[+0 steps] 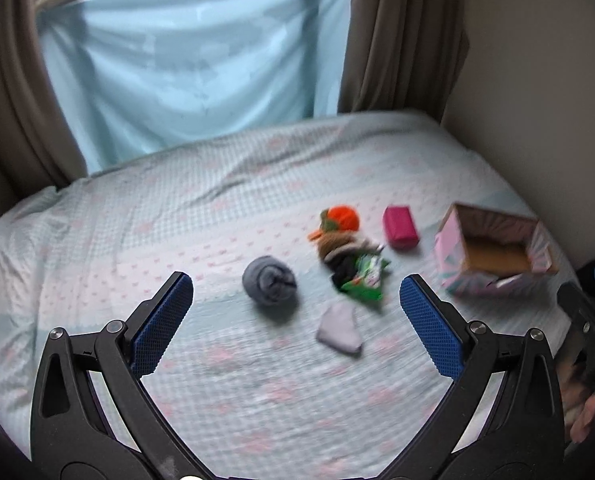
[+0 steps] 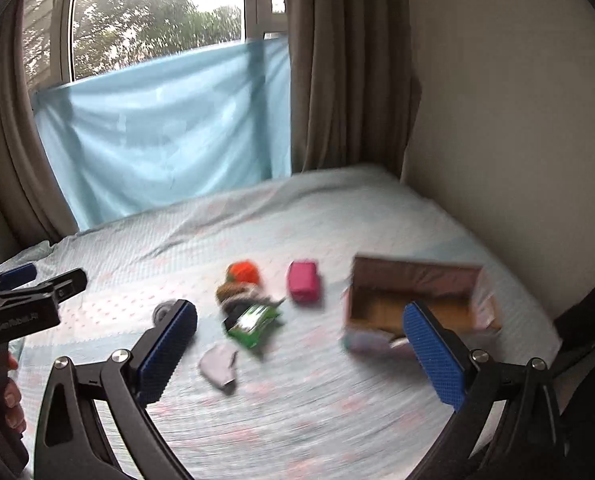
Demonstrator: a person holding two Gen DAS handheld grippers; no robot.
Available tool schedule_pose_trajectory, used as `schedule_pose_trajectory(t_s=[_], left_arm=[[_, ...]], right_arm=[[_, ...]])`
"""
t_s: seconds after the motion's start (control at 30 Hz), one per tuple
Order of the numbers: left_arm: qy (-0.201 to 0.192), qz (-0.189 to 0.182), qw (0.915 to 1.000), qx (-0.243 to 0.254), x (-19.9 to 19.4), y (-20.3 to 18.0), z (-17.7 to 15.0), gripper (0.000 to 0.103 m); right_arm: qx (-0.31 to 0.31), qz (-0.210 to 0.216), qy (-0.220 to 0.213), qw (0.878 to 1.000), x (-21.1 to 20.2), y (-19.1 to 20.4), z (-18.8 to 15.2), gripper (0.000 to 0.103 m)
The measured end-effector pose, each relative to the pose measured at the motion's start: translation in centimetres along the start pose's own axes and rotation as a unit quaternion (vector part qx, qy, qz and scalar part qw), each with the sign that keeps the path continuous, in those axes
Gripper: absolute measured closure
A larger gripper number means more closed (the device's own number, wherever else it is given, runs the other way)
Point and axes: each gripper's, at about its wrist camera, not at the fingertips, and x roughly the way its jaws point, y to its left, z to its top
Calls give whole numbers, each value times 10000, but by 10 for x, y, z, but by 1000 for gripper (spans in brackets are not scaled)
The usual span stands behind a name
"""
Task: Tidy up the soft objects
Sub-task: 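Grasp the grey fuzzy ball with the left tool while the right tool grasps the white cloth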
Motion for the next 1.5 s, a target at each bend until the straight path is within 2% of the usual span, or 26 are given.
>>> schedule_pose_trajectory(t_s=[0.13, 0.3, 0.5, 0.77, 0.9, 1.03, 1.1, 1.17, 1.23, 1.33, 1.37, 1.5], left_arm=[[453, -125, 9988, 99, 52, 30, -14, 0], [761, -263, 9966, 191, 112, 54, -31, 0], [1046, -586, 9921, 360, 184, 58, -46, 0], [1153, -661, 9896, 545, 264, 51, -56, 0], [1006, -576, 9916, 582, 290, 48, -58, 0], [1113, -595, 9906, 522, 316, 45, -61, 0], [1159, -619, 9902, 481, 326, 44, -63, 1], [1188, -659, 9896, 470, 333, 42, -64, 12], [1279, -724, 9883, 418, 339, 41, -65, 24], [1248, -686, 9886, 489, 340, 36, -67, 30], [1232, -676, 9887, 517, 339, 35, -67, 31], [1153, -663, 9896, 552, 333, 36, -68, 41]], right_arm=[[96, -111, 506, 9986, 42, 29, -27, 0], [106, -164, 851, 9962, 92, 58, -58, 1], [159, -101, 1195, 9927, 159, 88, -93, 3], [129, -63, 1535, 9880, 226, 109, -131, 6], [126, -162, 1631, 9864, 257, 110, -143, 15], [148, -170, 1638, 9862, 278, 109, -148, 21], [104, -110, 1701, 9853, 286, 111, -150, 33], [77, -19, 1753, 9845, 294, 114, -150, 42], [18, -8, 1688, 9856, 297, 115, -149, 45], [-128, 42, 1624, 9866, 297, 120, -149, 59], [-173, 91, 1617, 9866, 297, 122, -148, 68], [-222, 126, 1606, 9867, 296, 124, -147, 81]])
